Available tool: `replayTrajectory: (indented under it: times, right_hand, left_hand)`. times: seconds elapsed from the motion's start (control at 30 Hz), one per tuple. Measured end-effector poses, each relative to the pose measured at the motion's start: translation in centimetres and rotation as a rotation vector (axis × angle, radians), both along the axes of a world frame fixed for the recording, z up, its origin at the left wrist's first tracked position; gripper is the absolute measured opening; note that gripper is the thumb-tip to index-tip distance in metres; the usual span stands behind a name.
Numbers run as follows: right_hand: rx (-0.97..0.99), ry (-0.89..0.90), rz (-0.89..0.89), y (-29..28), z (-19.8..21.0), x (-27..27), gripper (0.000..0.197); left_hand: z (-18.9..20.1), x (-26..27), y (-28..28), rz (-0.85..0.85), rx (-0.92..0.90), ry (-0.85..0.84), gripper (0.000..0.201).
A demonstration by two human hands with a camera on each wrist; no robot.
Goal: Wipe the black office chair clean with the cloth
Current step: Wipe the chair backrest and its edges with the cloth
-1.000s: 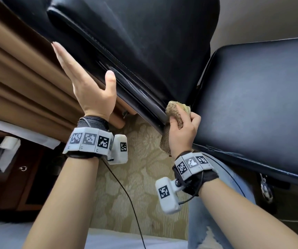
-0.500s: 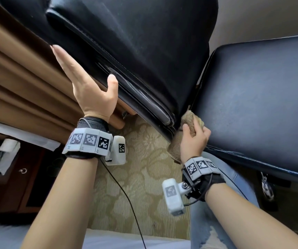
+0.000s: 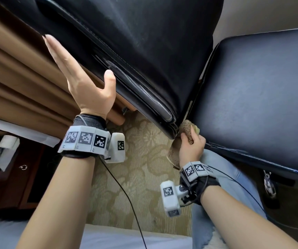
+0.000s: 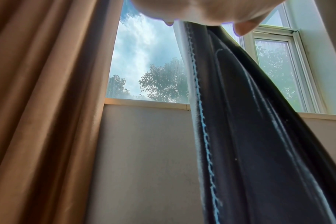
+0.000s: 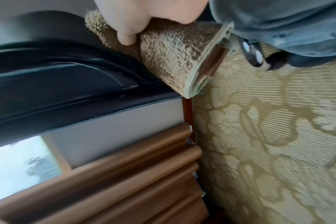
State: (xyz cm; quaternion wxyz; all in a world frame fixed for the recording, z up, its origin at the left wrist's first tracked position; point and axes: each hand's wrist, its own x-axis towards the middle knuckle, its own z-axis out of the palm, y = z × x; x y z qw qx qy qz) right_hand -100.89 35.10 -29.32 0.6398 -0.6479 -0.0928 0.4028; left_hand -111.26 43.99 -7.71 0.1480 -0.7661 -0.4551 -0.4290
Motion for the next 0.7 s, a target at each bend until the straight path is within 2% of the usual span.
replayTrajectory:
  times: [0.23,0.37,0.47,0.7]
  right_hand:
    - [0.200,-0.148,0.008,2.1,3.2,0.1,0.040]
    - [0.119,-0.212,0.101,1.1,1.5,0.4,0.035]
    - [0.038,-0.187,0.139,0.2,0.7,1.0,0.035]
    - [0.319,-0.271,0.025,2.0,5.7,0.8,0.034]
  left_hand:
    - [-0.2,-0.2,0.2,0.025,0.015,0.019,0.087]
    - [-0.1,0.1,0.2,0.008,0.017,0.002,0.088]
    - [0.0,0.2,0.1,0.005,0.030,0.004,0.087]
    - [0.1,-0.2,0.0,-0.024,-0.011,0.019,0.086]
